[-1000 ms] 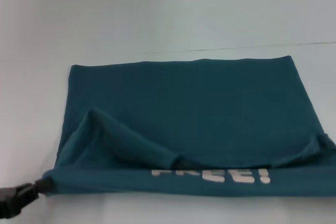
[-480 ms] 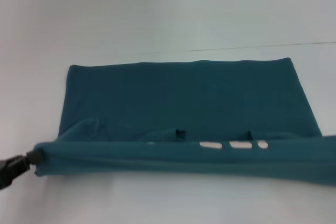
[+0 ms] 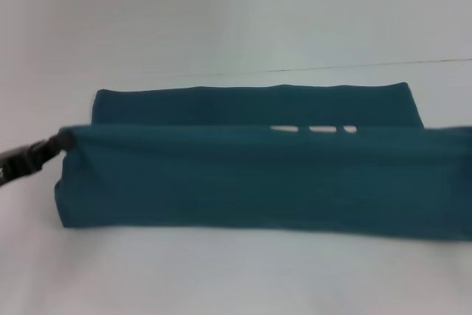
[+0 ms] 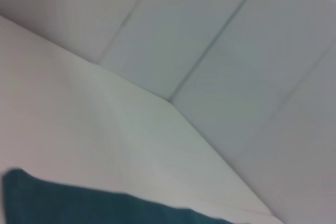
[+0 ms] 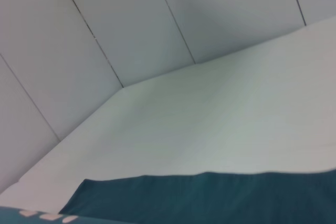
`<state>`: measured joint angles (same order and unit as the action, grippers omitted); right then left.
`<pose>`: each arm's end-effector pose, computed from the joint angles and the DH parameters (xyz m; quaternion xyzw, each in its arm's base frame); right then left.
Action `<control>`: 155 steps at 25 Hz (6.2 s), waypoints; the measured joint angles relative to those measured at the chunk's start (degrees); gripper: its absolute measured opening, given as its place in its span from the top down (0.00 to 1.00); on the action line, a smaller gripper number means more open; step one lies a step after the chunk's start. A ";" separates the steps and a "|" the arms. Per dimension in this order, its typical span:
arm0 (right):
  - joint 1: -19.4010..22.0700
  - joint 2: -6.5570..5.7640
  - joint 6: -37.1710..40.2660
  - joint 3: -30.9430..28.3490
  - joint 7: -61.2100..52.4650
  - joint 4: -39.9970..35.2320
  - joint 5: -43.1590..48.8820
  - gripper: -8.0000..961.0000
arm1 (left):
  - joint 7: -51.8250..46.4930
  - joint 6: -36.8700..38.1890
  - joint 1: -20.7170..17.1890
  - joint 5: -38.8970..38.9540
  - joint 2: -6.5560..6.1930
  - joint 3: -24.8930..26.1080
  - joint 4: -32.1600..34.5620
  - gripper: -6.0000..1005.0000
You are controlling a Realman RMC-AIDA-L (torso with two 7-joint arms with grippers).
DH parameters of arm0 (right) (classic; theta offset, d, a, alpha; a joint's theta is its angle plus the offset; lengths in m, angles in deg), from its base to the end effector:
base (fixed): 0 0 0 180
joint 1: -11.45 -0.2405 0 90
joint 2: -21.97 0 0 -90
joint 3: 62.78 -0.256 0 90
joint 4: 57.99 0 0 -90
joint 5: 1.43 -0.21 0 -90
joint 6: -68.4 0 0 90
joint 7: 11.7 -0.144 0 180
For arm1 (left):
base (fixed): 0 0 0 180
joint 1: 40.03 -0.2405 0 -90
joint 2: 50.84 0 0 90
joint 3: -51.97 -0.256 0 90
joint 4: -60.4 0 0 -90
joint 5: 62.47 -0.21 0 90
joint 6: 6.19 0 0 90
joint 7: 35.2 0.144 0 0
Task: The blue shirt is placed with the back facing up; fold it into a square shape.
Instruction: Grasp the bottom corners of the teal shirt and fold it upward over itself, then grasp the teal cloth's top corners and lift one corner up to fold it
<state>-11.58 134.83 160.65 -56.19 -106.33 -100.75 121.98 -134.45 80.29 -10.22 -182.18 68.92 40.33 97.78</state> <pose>0.3633 0.2941 0.1229 -0.7916 0.4261 0.2986 0.3205 -0.3093 0.3358 0.0486 -0.7784 -0.4560 -0.3618 0.2351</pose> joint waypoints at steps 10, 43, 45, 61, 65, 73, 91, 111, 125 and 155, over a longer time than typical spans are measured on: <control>-8.29 0.95 -19.95 2.51 2.86 7.85 -0.44 0.95 | 1.08 -17.84 7.81 0.95 1.10 -1.17 -3.94 0.92; -18.98 2.90 -46.74 13.31 5.79 11.84 -3.56 0.95 | 5.19 -44.32 15.02 9.29 3.36 -11.10 -6.44 0.89; -19.09 2.90 -47.01 13.32 5.99 11.92 -3.56 0.95 | 5.81 -44.42 15.12 9.72 3.39 -11.13 -6.51 0.89; -19.75 3.99 -51.92 16.41 6.58 13.27 -3.53 0.94 | 6.32 -47.13 15.44 12.11 3.91 -11.12 -7.42 0.88; -19.76 4.40 -53.23 16.25 6.48 12.61 -4.07 0.89 | 6.34 -48.74 15.72 12.90 3.92 -11.12 -7.97 0.88; -18.88 2.58 -49.32 16.90 4.18 12.51 -6.00 0.54 | 6.23 -49.51 15.11 13.47 3.83 -11.12 -8.02 0.59; -7.63 -4.62 -18.18 23.37 -23.88 3.52 -5.71 0.15 | -0.53 -22.24 1.91 10.19 0.33 -11.51 -3.19 0.22; -6.56 -6.17 -13.04 23.37 -30.17 4.00 -1.19 0.15 | -0.90 -30.41 1.25 -1.67 1.58 -15.71 -3.15 0.30; -6.27 -5.76 -12.97 23.55 -30.14 4.00 -1.16 0.18 | -0.87 -31.80 1.42 -1.88 2.39 -18.20 -3.54 0.35; -7.77 -4.75 -16.27 23.74 -31.99 4.08 6.91 0.27 | -2.21 -33.21 1.84 -1.96 2.55 -20.03 -1.22 0.95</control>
<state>-19.35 130.08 144.38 -32.45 -138.31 -96.67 128.89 -136.66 47.08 -8.38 -184.14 71.47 20.30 96.56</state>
